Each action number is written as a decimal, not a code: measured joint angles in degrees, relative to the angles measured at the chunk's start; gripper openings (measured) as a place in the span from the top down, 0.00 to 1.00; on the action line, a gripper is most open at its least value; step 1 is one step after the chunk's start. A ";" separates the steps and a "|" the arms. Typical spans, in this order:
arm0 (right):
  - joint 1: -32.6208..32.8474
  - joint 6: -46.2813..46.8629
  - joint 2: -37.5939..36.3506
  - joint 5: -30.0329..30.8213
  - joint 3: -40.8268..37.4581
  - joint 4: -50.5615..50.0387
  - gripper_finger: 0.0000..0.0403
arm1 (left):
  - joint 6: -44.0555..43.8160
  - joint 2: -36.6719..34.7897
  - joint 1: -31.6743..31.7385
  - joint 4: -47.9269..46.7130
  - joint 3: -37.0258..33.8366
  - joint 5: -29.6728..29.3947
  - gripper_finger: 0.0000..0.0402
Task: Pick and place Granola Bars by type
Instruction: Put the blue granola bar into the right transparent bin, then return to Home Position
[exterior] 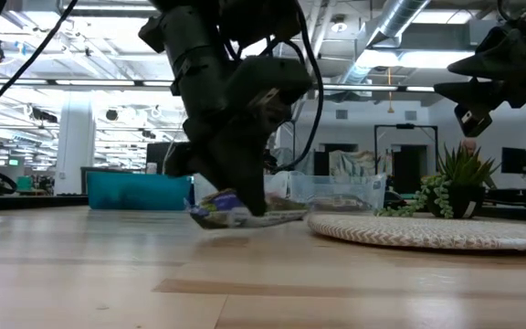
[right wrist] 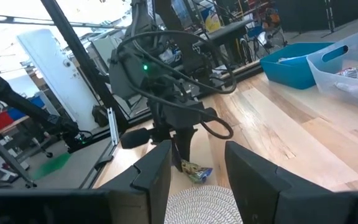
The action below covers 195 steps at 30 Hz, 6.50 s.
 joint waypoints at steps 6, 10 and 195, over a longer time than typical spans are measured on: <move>-0.01 0.00 0.01 0.00 0.01 0.02 0.65 | -0.90 -3.13 1.92 0.94 0.00 -0.50 0.90; -0.02 0.00 -0.01 0.00 0.00 0.00 0.65 | -0.13 -6.26 4.06 0.72 0.00 -2.36 0.91; -0.01 0.01 0.00 -0.02 0.02 -0.04 0.65 | 25.84 -110.67 24.04 25.73 -72.83 -2.61 0.73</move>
